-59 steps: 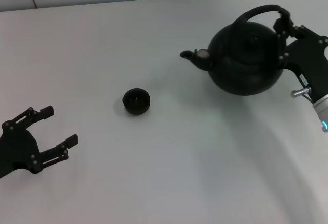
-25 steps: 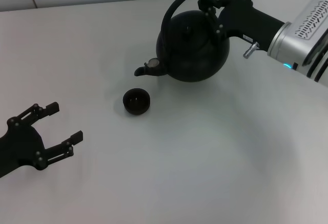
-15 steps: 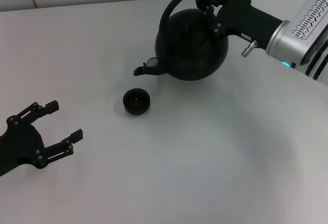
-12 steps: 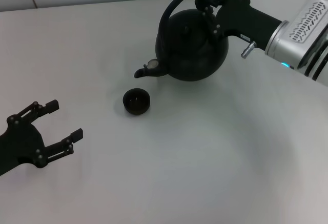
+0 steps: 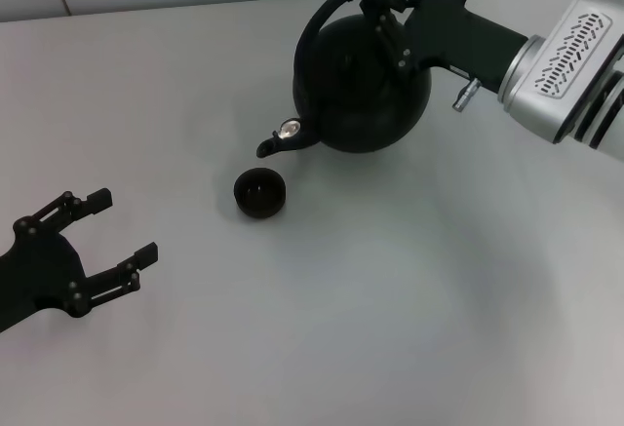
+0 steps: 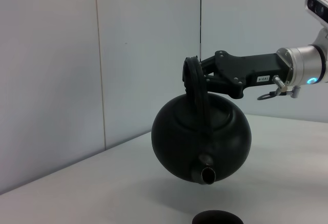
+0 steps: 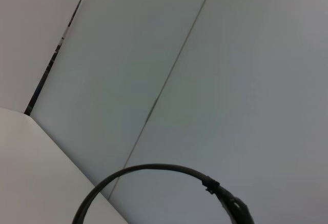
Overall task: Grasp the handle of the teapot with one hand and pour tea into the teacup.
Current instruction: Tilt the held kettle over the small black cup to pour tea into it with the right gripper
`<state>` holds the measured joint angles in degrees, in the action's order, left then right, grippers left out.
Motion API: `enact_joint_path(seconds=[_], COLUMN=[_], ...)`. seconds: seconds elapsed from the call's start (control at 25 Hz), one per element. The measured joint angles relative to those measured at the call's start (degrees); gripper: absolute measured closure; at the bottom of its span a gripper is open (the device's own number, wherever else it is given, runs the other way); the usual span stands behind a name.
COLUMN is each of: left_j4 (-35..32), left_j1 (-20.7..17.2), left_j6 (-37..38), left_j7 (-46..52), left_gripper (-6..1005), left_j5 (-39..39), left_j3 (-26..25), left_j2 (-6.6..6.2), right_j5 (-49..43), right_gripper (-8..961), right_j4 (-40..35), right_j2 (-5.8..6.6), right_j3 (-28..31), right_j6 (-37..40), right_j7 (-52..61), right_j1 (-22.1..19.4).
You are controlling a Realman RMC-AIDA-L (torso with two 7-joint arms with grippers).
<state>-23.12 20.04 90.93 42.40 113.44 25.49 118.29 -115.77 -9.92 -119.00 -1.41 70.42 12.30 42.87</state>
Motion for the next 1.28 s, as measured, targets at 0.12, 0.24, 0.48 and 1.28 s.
enact_joint_path(seconds=[0.12,0.24,0.48,1.28], left_j4=[0.06,0.09,0.09,0.69], left_j1=[0.10,0.20,0.26,0.14], left_j6=[-0.06,-0.06,-0.06,-0.05], left_j7=[0.02,0.08,0.08,-0.04], left_gripper=[135,136,136,136], left_j5=[-0.03,-0.09,-0.49,-1.31], left_j3=[0.00,0.00,0.00,0.00], left_j2=[0.00,0.00,0.00,0.00], right_j5=[-0.04,-0.03,-0.01,1.81], right_gripper=[837,836,833,824], right_j4=[-0.02,-0.05,-0.16,-0.24], right_j2=[0.00,0.00,0.00,0.00], right_j3=[-0.03,-1.21,-1.55,-1.62], right_j6=[0.06,0.09,0.14,3.13], right_j7=[-1.20,-2.03,-2.08,0.27], right_j1=[0.37,0.78,1.14,-0.51])
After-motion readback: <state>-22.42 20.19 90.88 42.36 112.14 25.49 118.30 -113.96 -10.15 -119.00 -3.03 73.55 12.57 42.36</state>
